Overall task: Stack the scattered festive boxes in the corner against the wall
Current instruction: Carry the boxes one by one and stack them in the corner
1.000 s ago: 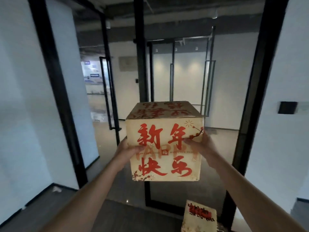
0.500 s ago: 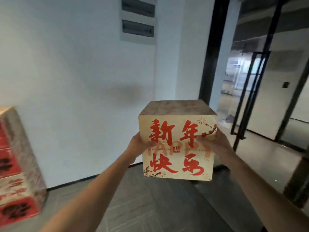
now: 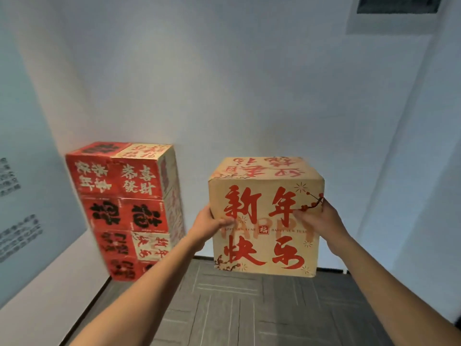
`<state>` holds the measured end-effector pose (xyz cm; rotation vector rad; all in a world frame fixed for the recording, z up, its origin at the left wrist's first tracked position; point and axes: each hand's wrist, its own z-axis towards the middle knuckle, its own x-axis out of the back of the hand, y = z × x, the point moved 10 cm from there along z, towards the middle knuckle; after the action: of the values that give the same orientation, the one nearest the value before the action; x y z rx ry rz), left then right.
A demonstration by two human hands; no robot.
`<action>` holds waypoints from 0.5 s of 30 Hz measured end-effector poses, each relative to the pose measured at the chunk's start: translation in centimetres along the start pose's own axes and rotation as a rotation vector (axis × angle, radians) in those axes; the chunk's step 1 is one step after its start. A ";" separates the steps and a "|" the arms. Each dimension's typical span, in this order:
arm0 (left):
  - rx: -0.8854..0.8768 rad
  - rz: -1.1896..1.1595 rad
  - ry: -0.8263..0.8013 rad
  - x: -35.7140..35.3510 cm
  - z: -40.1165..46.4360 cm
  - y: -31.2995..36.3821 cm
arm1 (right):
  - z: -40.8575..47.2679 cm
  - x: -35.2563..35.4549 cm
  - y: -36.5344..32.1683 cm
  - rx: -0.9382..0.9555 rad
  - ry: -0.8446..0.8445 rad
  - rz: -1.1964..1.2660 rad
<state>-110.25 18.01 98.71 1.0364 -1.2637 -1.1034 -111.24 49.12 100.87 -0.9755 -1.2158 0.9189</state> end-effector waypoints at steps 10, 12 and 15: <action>0.131 0.018 0.227 11.0 12.5 -7.8 | 18.0 -16.1 2.8 -0.029 -0.229 0.004; 0.162 0.040 0.255 12.4 15.4 -9.2 | 21.3 -18.5 3.9 -0.054 -0.260 0.019; 0.210 0.059 0.295 13.9 18.8 -11.0 | 25.6 -21.7 5.7 -0.101 -0.291 0.016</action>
<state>-129.67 2.66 91.22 1.2600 -1.1783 -0.7507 -139.57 33.13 90.77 -0.9543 -1.5135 1.0460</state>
